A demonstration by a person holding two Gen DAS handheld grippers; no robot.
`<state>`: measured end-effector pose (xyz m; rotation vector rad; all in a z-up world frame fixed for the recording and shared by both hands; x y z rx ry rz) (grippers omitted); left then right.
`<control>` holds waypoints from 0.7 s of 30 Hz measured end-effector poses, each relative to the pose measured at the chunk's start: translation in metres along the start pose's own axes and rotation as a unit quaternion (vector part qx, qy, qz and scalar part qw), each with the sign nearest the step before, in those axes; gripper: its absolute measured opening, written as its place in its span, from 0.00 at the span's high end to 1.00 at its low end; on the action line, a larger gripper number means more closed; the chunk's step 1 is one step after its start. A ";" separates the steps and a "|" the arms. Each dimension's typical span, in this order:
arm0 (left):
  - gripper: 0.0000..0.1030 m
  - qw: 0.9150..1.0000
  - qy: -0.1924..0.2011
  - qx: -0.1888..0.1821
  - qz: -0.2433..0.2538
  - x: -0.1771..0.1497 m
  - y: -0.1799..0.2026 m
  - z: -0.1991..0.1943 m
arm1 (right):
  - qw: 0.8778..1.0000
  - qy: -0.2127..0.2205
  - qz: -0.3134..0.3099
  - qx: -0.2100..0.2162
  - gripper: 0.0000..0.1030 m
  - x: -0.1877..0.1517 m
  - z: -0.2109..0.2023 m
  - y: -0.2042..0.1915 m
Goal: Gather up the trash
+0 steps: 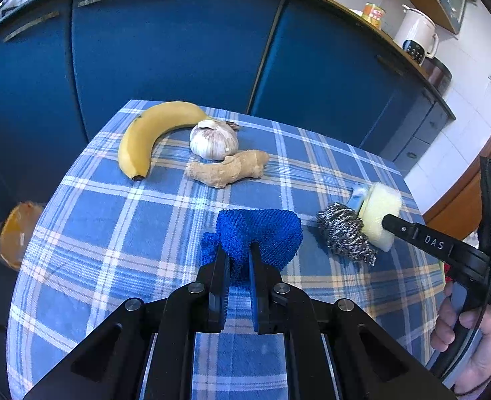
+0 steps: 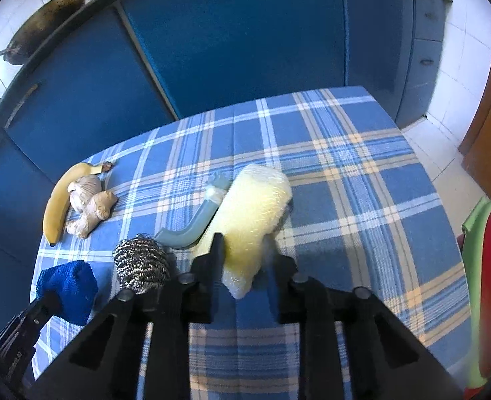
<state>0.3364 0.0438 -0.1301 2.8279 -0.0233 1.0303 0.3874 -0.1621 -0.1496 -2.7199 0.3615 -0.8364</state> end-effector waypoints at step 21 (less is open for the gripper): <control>0.90 0.999 0.029 -0.018 0.037 -0.005 0.039 -0.045 | 0.997 0.062 -0.017 0.031 0.86 -0.033 -0.110 0.021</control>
Point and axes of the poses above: each gripper's, at about its wrist camera, not at the fingertips, and z roughly the way its jaws point, y to its right, x to its top, the point moved 10 cm from there along z, roughly the way its jaws point, and after that the axes turned 10 degrees about z, right-handed, at the moved point
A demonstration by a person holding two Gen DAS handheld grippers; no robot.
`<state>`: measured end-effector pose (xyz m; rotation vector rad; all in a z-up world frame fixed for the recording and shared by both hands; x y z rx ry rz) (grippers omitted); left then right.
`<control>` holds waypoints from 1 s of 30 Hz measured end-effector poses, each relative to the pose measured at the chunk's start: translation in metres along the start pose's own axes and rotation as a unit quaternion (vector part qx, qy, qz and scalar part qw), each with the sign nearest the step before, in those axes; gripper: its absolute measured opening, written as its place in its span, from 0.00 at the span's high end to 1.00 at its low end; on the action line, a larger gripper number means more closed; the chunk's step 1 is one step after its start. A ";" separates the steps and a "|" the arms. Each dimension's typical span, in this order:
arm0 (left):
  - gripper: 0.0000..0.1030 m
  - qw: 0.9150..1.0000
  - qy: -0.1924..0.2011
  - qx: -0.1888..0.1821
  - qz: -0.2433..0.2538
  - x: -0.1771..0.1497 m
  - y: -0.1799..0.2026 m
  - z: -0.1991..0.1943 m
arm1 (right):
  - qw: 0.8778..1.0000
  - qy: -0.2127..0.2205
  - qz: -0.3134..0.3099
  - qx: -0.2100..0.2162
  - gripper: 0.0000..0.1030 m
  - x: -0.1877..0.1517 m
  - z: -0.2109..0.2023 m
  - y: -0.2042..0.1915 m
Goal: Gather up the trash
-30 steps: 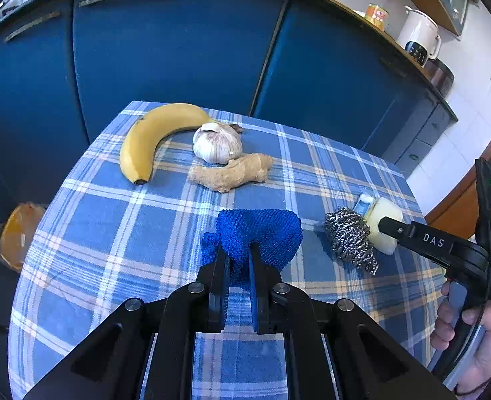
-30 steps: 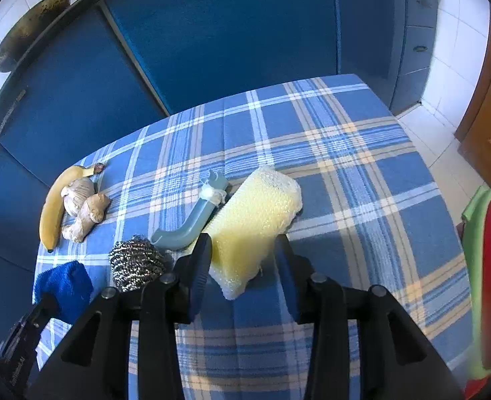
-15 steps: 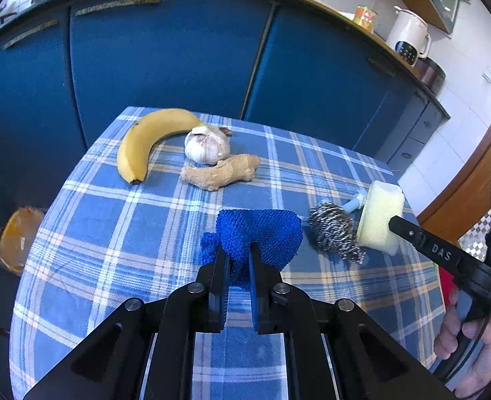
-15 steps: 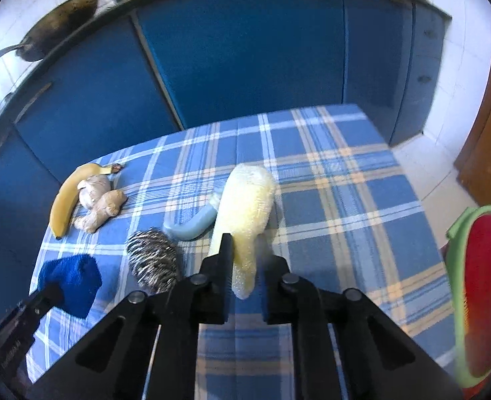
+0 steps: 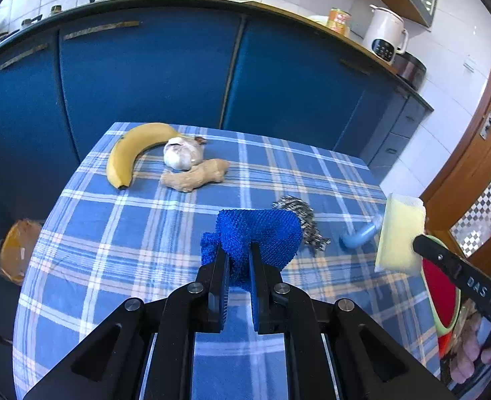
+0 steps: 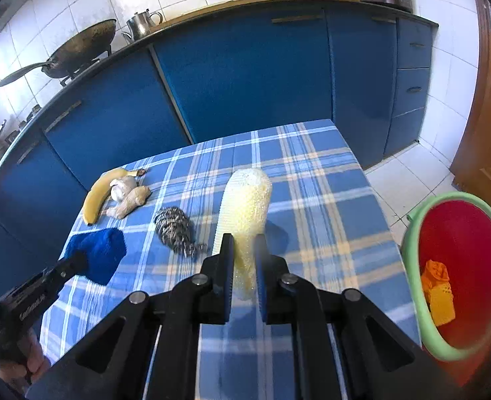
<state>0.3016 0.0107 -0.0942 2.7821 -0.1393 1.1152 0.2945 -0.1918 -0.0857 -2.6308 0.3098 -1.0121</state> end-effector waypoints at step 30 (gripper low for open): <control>0.90 0.999 -0.018 -0.037 0.036 -0.032 0.060 -0.019 | 0.996 -0.078 0.031 -0.039 0.85 -0.072 -0.041 0.096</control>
Point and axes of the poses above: each gripper's, at about its wrist camera, not at the fingertips, and z roughly the way its jaws point, y to its right, x to its top, the point moved 10 cm from there along z, roughly the way its jaws point, and after that the axes turned 10 degrees about z, right-handed, at the moved point
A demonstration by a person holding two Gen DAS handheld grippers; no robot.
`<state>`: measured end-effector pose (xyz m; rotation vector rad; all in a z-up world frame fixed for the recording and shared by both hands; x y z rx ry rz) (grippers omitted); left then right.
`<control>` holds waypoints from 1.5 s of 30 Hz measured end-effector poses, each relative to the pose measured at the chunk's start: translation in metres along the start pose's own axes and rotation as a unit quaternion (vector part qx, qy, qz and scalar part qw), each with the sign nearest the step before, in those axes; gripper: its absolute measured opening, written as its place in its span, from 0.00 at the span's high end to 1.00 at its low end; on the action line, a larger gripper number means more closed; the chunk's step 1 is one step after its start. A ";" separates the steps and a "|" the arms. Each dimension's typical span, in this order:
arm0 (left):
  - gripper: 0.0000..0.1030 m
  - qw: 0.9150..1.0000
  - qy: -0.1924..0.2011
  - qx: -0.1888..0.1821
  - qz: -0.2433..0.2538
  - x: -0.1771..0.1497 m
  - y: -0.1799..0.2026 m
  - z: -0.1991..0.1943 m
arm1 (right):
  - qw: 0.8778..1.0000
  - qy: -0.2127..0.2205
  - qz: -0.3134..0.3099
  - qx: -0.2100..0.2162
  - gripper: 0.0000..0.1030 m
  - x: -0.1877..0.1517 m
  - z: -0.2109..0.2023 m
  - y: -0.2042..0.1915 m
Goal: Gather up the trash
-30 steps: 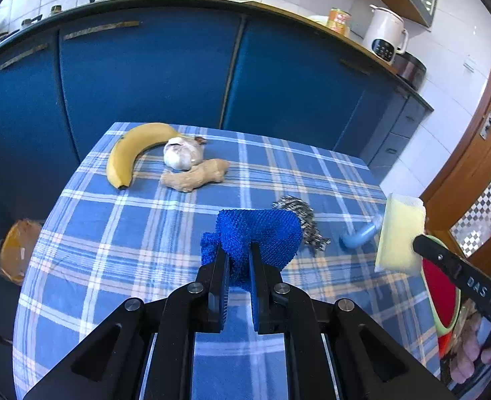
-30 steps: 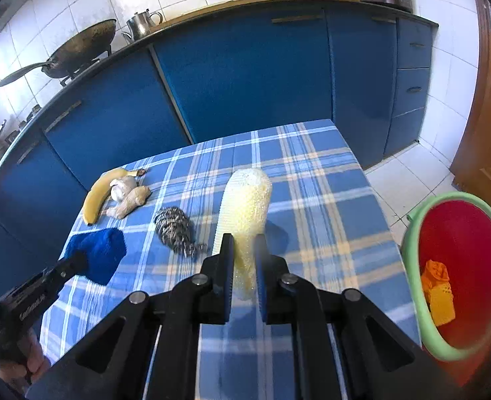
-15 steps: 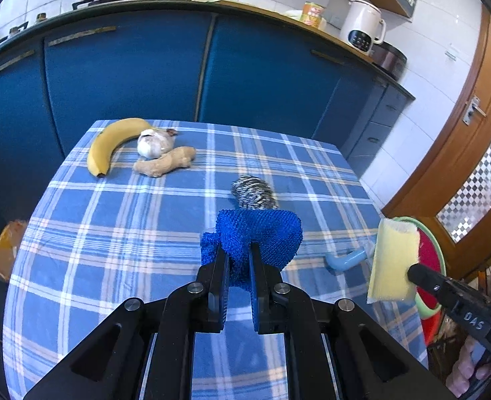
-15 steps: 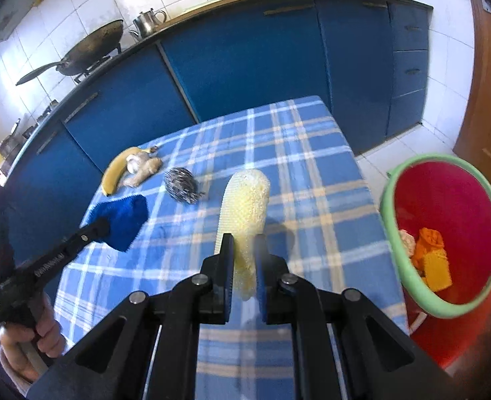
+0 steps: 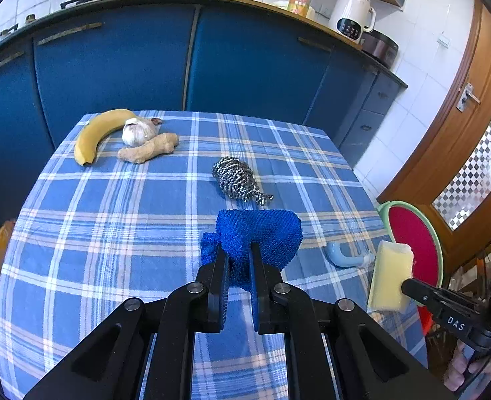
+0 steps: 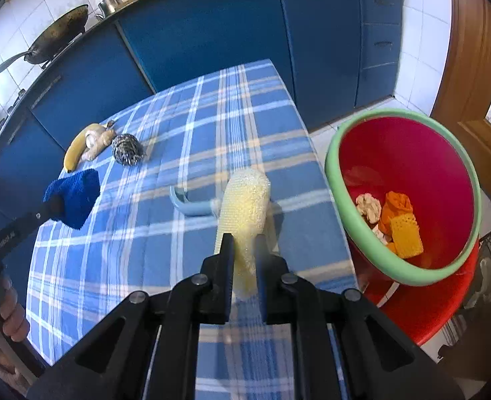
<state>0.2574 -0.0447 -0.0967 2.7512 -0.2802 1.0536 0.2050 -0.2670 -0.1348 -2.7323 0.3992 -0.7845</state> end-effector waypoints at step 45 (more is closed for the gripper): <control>0.90 0.999 -0.020 -0.006 0.040 -0.007 0.045 0.008 | 1.000 0.003 0.019 -0.011 0.63 -0.015 0.006 0.016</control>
Point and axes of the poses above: each gripper's, at about its wrist camera, not at the fingertips, and z roughly the way its jaws point, y to its right, x to its top, the point moved 10 cm from there along z, roughly the way its jaws point, and after that the axes turned 10 degrees about z, right-handed, at the moved point
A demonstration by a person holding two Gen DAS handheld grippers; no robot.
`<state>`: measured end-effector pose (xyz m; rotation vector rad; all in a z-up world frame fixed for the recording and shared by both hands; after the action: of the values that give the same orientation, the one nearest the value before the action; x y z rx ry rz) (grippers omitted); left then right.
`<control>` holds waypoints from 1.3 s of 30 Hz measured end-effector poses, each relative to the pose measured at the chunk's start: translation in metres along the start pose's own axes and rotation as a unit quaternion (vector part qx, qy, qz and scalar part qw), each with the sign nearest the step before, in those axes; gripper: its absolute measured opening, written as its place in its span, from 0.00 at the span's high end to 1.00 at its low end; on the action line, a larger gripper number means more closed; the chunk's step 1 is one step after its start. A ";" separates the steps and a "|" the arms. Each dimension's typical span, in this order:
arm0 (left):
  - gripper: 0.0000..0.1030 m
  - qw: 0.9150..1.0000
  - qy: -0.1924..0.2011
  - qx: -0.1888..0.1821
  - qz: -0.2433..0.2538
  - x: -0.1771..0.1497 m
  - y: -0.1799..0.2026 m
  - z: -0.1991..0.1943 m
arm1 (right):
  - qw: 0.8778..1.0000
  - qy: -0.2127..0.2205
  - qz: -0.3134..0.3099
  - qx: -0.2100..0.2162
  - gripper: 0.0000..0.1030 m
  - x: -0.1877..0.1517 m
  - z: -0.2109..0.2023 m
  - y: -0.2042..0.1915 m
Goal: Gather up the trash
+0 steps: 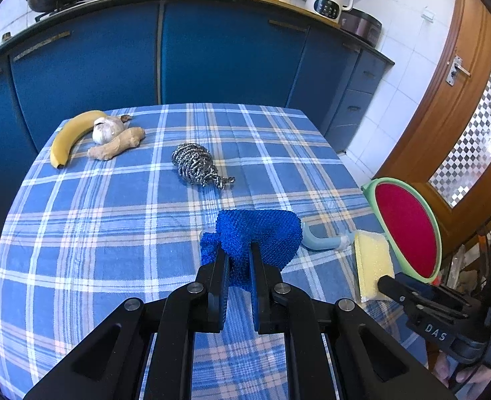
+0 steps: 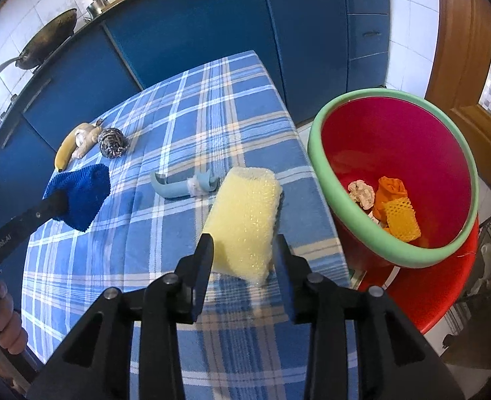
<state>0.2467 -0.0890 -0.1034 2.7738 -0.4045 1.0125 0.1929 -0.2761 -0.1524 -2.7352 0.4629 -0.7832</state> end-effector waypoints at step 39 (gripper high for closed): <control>0.90 1.000 -0.002 -0.007 0.027 0.006 0.035 0.003 | 0.998 0.029 0.034 0.048 0.69 -0.001 -0.018 0.009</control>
<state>0.2421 -0.1241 -0.0998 2.7662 -0.4879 1.0131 0.1803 -0.2871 -0.1407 -2.6001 0.5121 -0.8466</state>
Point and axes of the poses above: each gripper's, at about its wrist camera, not at the fingertips, and z roughly the way its jaws point, y to its right, x to its top, the point moved 10 cm from there along z, roughly the way its jaws point, and after that the axes turned 10 degrees about z, right-handed, at the moved point
